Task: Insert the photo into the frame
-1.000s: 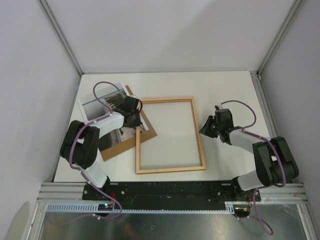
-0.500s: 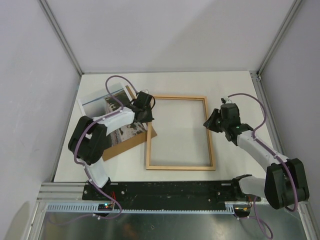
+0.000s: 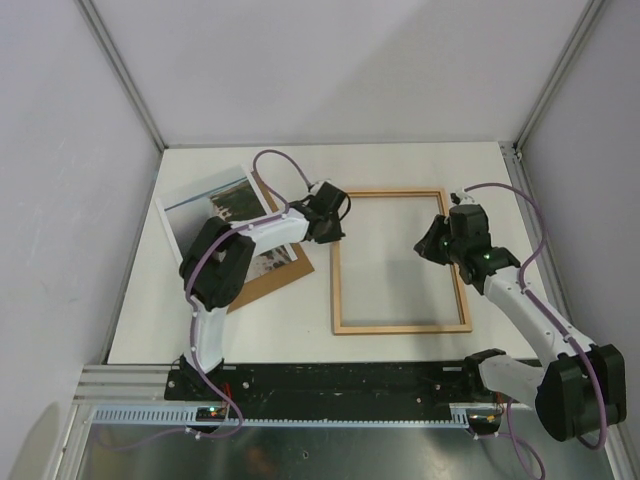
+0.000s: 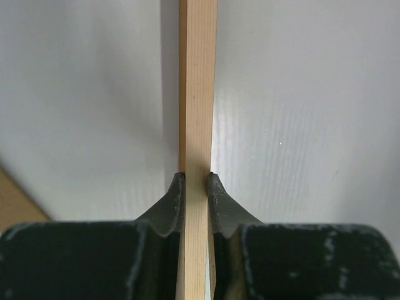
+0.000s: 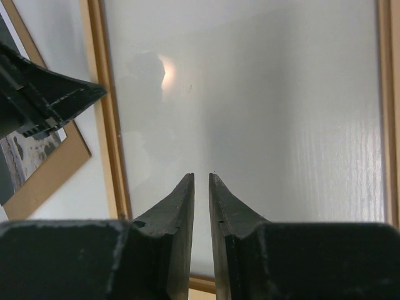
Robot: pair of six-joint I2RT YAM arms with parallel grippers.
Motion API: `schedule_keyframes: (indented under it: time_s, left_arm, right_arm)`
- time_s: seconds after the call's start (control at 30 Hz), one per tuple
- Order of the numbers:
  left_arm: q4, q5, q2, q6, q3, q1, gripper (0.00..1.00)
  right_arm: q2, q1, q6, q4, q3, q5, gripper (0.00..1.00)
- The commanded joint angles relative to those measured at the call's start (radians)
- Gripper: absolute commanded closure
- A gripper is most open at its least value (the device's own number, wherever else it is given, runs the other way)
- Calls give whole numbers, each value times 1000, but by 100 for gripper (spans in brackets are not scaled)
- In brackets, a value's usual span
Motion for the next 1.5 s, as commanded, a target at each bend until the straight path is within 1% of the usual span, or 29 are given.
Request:
schedule_keyframes:
  time_s: [0.0,0.17,0.2,0.33,0.37,0.43,0.5,0.6,0.67,0.73,0.83,0.9,0.93,1.03,1.07,1.13,1.2,1.33,1.47]
  left_arm:
    - [62,-3,23,-75,83,-12,100]
    - [68,19,56,-62,100,-19,99]
    - [71,22,58,-59,102,-22,94]
    - [78,24,43,-36,103,-23,67]
    - [79,25,36,-29,103,-23,59]
    - [80,23,12,-13,99,-21,46]
    - [80,20,-31,3,87,-18,36]
    - [80,6,-122,18,29,-7,26]
    - [79,-19,-212,10,-41,16,24]
    - [79,-36,-312,-10,-131,61,22]
    - [77,-72,-481,-39,-282,180,21]
    - [77,-65,-592,-63,-397,294,21]
    - [77,-57,-638,-65,-455,370,22]
    - [75,1,-745,-20,-582,582,21]
    - [73,29,-761,0,-602,660,21]
    - [70,79,-774,44,-630,775,21]
    - [68,103,-767,75,-644,854,20]
    - [66,120,-725,103,-646,952,19]
    - [66,124,-666,126,-623,999,17]
  right_arm:
    - [-30,-6,-27,-44,43,23,80]
    - [-32,-7,-28,-49,43,16,79]
    - [-31,-7,-29,-48,43,15,78]
    - [-21,-4,-33,-45,43,6,74]
    - [-16,-3,-34,-43,43,3,73]
    - [-7,7,-34,-34,43,-8,69]
    - [2,21,-32,-21,46,-23,65]
    - [32,70,-37,10,68,-47,60]
    - [69,117,-43,34,91,-61,56]
    - [127,166,-52,64,128,-79,54]
    - [246,246,-69,107,210,-88,50]
    - [338,288,-80,132,275,-100,48]
    - [388,302,-83,141,302,-108,48]
    - [509,342,-93,170,395,-139,46]
    - [548,352,-97,177,419,-146,45]
    - [621,374,-112,188,474,-155,43]
    - [693,394,-128,188,541,-169,41]
    - [815,416,-154,177,653,-210,37]
    - [920,444,-181,134,767,-215,33]
